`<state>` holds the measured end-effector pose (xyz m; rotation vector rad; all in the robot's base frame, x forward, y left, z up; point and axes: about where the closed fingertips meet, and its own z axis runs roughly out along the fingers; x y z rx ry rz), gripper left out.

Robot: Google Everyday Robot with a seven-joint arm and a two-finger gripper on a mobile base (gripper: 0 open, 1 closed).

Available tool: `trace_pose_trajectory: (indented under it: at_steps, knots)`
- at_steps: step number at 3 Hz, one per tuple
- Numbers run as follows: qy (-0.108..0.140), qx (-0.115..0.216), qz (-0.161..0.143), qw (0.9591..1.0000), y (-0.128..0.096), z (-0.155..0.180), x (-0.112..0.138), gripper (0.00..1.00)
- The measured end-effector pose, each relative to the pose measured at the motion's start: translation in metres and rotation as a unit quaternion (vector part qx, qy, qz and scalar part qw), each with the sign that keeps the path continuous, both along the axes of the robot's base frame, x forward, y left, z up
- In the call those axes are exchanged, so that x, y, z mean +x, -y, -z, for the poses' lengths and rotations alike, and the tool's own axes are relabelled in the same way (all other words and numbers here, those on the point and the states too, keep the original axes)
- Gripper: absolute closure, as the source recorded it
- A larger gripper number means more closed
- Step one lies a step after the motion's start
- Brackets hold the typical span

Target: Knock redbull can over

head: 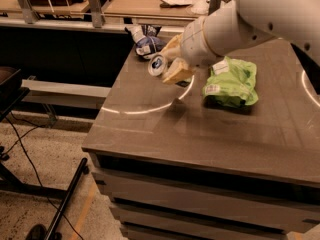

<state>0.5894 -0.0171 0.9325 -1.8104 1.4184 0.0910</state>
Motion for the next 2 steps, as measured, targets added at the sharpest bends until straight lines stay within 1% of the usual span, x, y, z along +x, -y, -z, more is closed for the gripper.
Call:
trace_pose_trajectory:
  at_steps: [1, 2]
  knots:
    - [0.015, -0.026, -0.023, 0.9993, -0.0061, 0.0260, -0.0151, 0.37]
    - [0.017, -0.033, -0.031, 0.9988, -0.0086, 0.0347, -0.0202, 0.13]
